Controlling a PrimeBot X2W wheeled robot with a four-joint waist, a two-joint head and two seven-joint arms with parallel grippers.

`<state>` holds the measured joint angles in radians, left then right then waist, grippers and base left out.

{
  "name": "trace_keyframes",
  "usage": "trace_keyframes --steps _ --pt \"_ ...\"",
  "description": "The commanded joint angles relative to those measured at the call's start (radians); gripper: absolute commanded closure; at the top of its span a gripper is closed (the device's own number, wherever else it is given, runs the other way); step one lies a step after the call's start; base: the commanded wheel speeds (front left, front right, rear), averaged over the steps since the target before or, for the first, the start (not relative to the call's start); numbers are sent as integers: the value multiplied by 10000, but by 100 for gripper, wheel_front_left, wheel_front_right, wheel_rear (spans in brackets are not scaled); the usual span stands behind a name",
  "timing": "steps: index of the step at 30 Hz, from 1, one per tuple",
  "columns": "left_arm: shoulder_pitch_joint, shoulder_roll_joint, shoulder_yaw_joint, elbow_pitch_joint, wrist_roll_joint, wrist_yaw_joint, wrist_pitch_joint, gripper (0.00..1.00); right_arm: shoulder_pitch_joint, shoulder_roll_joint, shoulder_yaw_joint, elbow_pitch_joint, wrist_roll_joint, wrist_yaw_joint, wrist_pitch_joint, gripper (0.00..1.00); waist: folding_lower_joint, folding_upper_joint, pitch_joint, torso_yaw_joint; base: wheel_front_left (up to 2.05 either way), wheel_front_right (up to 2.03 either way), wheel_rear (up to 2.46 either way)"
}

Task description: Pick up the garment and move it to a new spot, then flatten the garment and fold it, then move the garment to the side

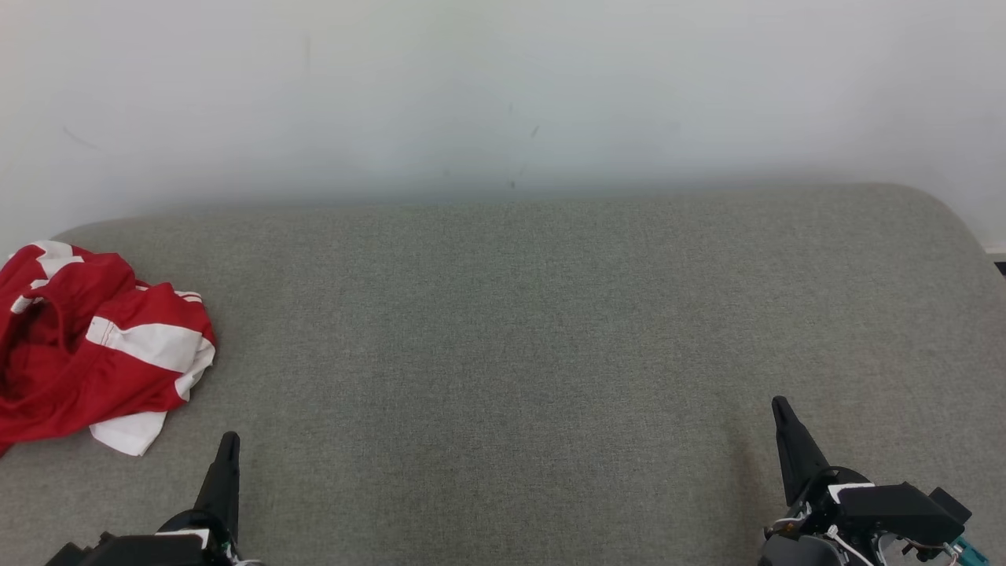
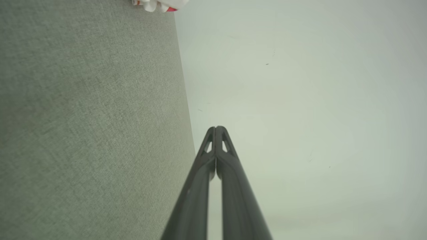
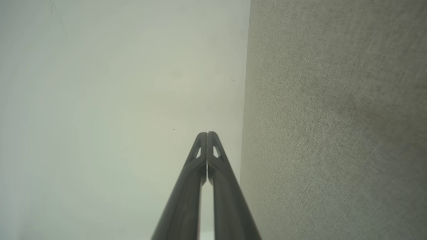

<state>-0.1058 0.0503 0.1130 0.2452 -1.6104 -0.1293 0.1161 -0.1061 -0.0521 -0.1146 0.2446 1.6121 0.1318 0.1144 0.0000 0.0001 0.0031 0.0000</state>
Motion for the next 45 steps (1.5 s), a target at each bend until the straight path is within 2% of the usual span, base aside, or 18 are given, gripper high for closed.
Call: trace_keyframes --steps 1,18,19,24,29,45 --pt "-74 -14 13 1 -50 -31 -3 100 -48 38 -3 -23 18 -21 28 100 0 -1 0 0 0 0 0" --pt "-72 -14 11 0 -50 -31 -3 100 -48 38 -3 -23 18 -21 28 100 0 -1 0 0 0 0 0" --pt "2 -2 1 17 1 2 -5 0 5 2 3 15 1 0 -5 0 0 -1 0 0 0 0 0" --pt "218 -42 -55 252 33 17 -54 0 219 15 59 280 -17 0 -53 0 0 -1 4 2 0 0 0" --pt "279 -37 -152 108 513 14 -368 0 260 14 337 214 -373 -1 -370 0 0 -1 7 17 0 0 0" --pt "455 -25 -152 -608 3489 279 -1105 0 378 14 815 -216 -3024 -4 -1103 0 0 -1 15 61 0 0 0"
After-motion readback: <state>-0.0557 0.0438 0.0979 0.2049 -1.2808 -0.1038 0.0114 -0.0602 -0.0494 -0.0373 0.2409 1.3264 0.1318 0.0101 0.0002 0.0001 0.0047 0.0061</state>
